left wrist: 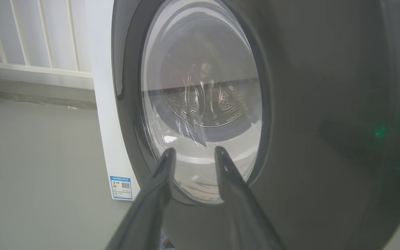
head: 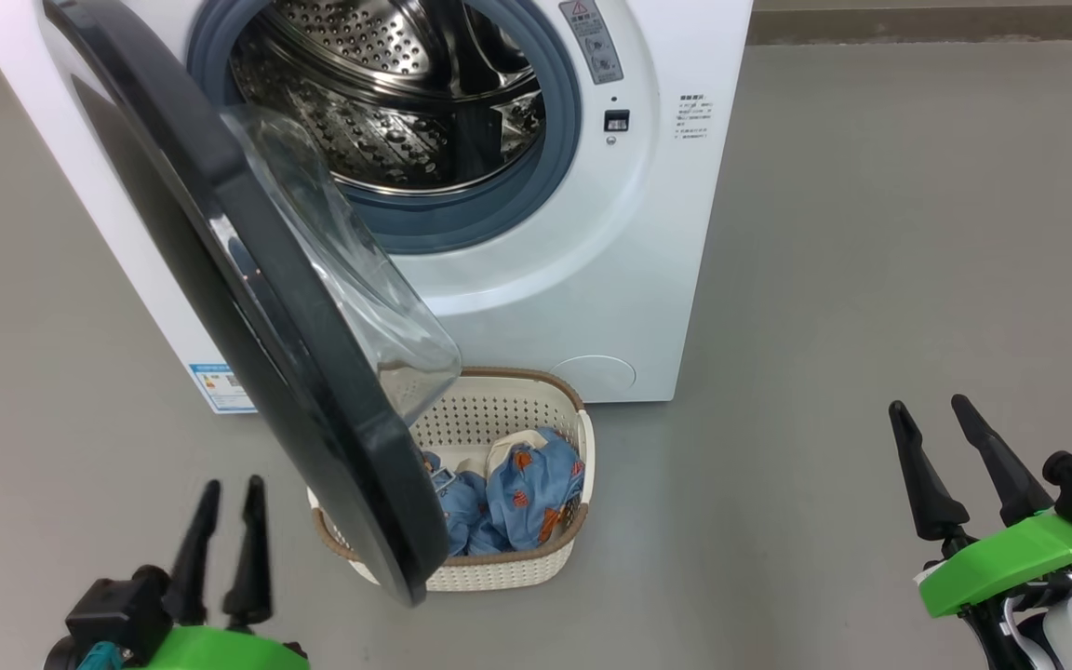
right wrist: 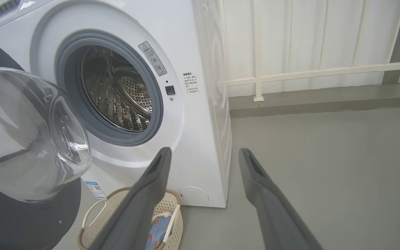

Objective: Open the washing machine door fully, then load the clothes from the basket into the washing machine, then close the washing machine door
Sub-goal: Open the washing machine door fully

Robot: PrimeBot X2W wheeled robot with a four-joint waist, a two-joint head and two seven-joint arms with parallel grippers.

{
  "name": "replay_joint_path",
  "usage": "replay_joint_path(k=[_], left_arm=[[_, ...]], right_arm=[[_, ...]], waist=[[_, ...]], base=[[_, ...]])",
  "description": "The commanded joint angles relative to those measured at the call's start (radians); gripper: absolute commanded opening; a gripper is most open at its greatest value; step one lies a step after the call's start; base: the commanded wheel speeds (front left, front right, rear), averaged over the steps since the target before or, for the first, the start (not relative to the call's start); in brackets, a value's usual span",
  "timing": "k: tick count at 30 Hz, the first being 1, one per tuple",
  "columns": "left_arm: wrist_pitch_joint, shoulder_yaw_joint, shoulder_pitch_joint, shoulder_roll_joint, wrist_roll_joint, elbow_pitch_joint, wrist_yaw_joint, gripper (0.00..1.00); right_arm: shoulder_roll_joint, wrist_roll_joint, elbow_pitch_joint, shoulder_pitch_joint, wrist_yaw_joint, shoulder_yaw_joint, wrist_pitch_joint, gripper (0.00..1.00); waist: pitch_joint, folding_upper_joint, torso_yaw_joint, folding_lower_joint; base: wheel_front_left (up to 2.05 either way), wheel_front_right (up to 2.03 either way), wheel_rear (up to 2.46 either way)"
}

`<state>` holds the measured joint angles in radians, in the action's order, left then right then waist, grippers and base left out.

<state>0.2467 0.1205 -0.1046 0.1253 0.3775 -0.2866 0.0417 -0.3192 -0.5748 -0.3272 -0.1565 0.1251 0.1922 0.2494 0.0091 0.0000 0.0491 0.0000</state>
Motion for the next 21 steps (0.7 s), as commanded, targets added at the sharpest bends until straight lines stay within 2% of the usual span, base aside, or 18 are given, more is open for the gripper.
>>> replay_joint_path(k=[1,9,21], left_arm=[[0.009,-0.029,-0.047,0.021,0.004,0.020,-0.004,0.00],[0.014,-0.041,-0.059,0.011,-0.014,0.114,-0.010,0.00],[0.009,0.021,-0.059,-0.017,-0.062,0.467,0.022,0.00]], right_arm=[[-0.014,0.016,0.017,-0.030,0.006,0.018,0.012,1.00],[-0.011,0.020,0.011,-0.031,0.006,0.017,0.012,1.00],[-0.009,0.014,0.008,-0.029,0.006,0.035,0.012,1.00]], waist=[[0.000,0.0000,0.000,0.0000],[-0.003,0.0000,0.005,0.0000],[-0.020,0.0000,0.011,0.0000]], base=[[0.00,0.00,0.00],[0.00,0.00,0.00],[0.00,0.00,0.00]])
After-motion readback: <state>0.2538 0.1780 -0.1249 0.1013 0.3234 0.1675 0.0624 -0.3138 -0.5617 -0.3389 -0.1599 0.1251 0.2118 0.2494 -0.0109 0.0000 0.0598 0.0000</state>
